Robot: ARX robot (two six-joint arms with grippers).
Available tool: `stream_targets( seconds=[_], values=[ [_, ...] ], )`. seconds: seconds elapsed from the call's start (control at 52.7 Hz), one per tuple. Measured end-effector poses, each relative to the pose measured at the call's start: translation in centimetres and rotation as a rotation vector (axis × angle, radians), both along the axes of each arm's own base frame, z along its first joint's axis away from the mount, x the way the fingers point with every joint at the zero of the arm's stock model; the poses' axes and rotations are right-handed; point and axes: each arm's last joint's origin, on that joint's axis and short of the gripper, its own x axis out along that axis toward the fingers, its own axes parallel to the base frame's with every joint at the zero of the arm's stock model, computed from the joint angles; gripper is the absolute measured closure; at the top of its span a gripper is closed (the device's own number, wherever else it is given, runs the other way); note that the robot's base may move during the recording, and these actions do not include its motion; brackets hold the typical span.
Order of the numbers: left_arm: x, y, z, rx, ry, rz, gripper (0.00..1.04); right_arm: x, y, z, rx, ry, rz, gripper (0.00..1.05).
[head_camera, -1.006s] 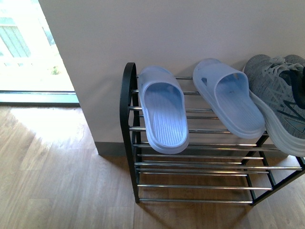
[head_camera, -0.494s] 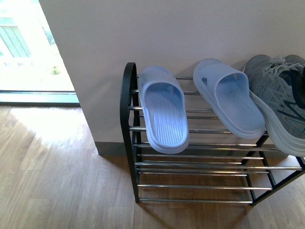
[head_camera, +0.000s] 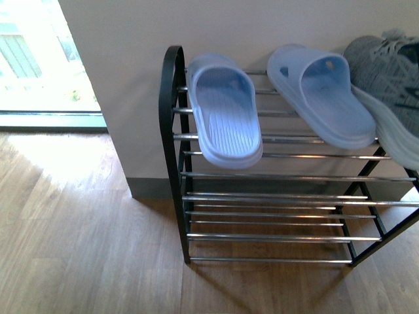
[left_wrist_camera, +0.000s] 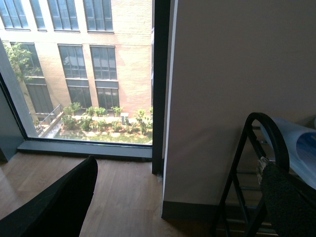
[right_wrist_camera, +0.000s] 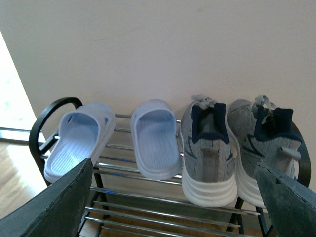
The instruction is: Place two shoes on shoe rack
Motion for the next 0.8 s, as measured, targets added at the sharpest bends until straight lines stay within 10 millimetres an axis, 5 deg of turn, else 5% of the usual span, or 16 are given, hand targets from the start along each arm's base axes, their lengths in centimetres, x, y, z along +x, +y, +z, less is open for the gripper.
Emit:
stream_targets(
  seconds=[0.798],
  values=[
    [0.0,0.0,0.0,0.001,0.0,0.0,0.09,-0.01,0.01,-0.01,0.003,0.001,0.004,0.09]
  ],
)
